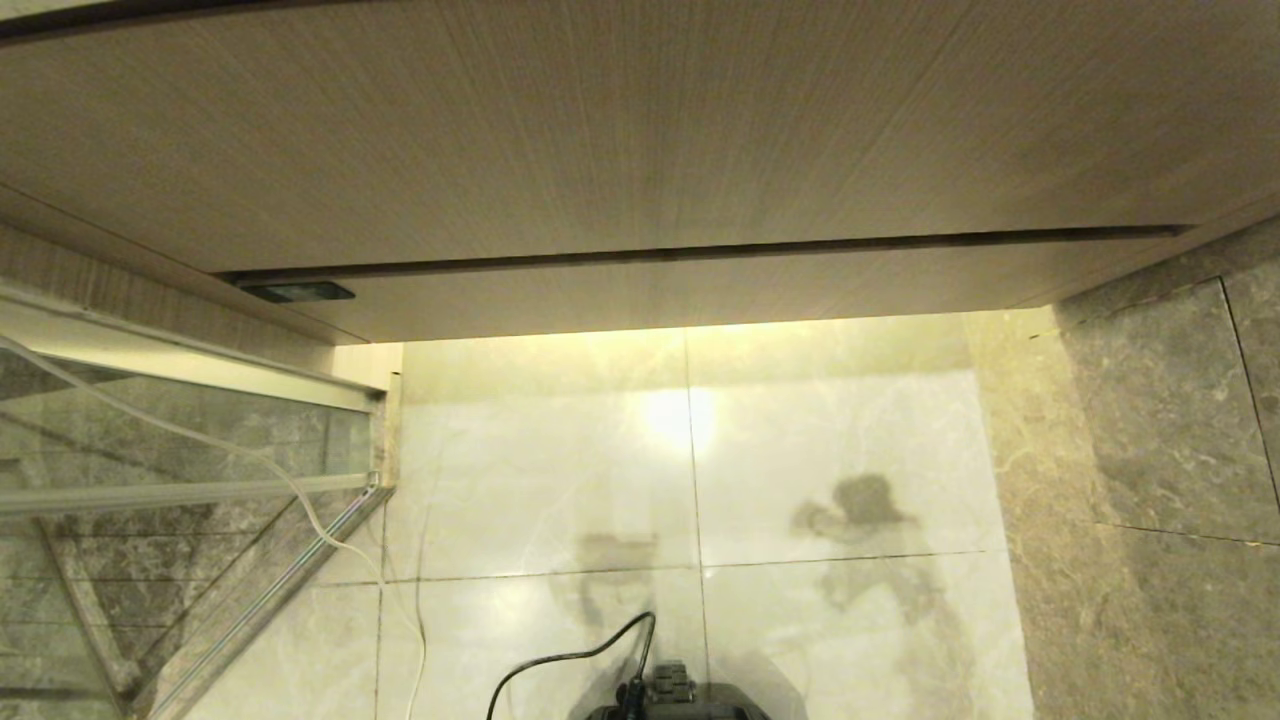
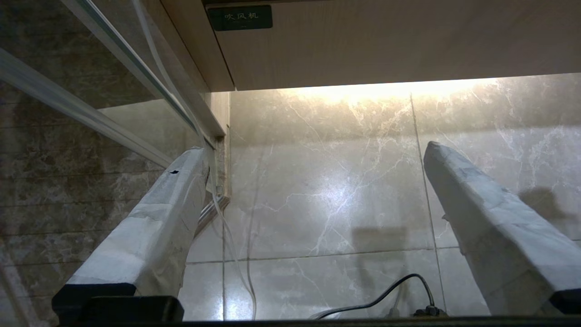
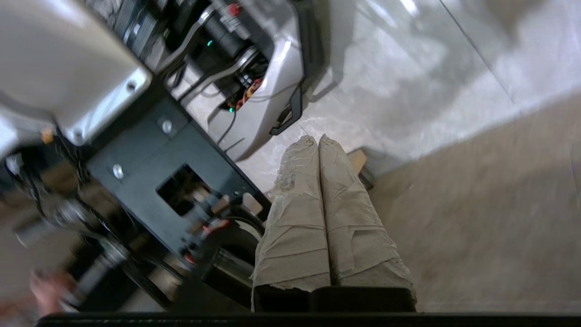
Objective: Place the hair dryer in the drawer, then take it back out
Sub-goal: Pull open the drawer
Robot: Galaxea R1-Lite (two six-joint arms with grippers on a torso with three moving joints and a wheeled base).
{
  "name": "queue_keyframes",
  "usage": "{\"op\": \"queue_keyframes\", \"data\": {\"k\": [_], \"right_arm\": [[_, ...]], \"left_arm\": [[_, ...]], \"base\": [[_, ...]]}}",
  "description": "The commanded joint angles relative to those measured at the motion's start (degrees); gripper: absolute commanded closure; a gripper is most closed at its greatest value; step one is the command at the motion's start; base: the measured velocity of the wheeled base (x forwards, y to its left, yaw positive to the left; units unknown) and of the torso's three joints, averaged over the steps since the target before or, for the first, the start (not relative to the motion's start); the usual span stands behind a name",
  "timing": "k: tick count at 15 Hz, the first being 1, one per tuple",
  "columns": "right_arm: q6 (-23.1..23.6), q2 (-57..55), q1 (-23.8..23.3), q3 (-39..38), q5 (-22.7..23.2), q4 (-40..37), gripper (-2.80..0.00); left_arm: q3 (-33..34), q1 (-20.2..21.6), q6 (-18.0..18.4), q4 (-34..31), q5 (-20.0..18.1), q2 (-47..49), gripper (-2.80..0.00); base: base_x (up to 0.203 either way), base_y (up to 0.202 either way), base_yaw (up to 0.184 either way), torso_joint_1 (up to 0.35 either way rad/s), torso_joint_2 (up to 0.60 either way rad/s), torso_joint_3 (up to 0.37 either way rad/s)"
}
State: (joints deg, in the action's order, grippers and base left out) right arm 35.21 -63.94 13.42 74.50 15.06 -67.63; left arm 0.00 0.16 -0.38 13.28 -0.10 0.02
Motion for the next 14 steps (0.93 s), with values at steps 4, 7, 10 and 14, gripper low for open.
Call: {"op": "queue_keyframes", "data": {"k": [4,7,10,14], "right_arm": [[11.21,-5.16,-1.07,-7.68,5.02,10.2,0.0],[20.0,-6.37,-5.65,-12.06,4.14,16.54,0.0],[23.1,-6.87,-8.47,-15.72,3.67,20.34,0.0],[22.47,-9.54,-9.92,-18.16,3.72,27.4,0.0]], "left_arm": [[2.29,0.02,-0.06,0.08,0.01,-0.02,-2.8],[2.29,0.02,0.02,0.09,0.01,-0.02,-2.8],[2.29,0.02,0.03,0.08,0.01,-0.02,-2.8],[2.29,0.02,0.03,0.08,0.01,-0.02,-2.8]], "base": [[0.0,0.0,0.0,0.0,0.0,0.0],[0.0,0.0,0.0,0.0,0.0,0.0],[0.0,0.0,0.0,0.0,0.0,0.0],[0.0,0.0,0.0,0.0,0.0,0.0]]}}
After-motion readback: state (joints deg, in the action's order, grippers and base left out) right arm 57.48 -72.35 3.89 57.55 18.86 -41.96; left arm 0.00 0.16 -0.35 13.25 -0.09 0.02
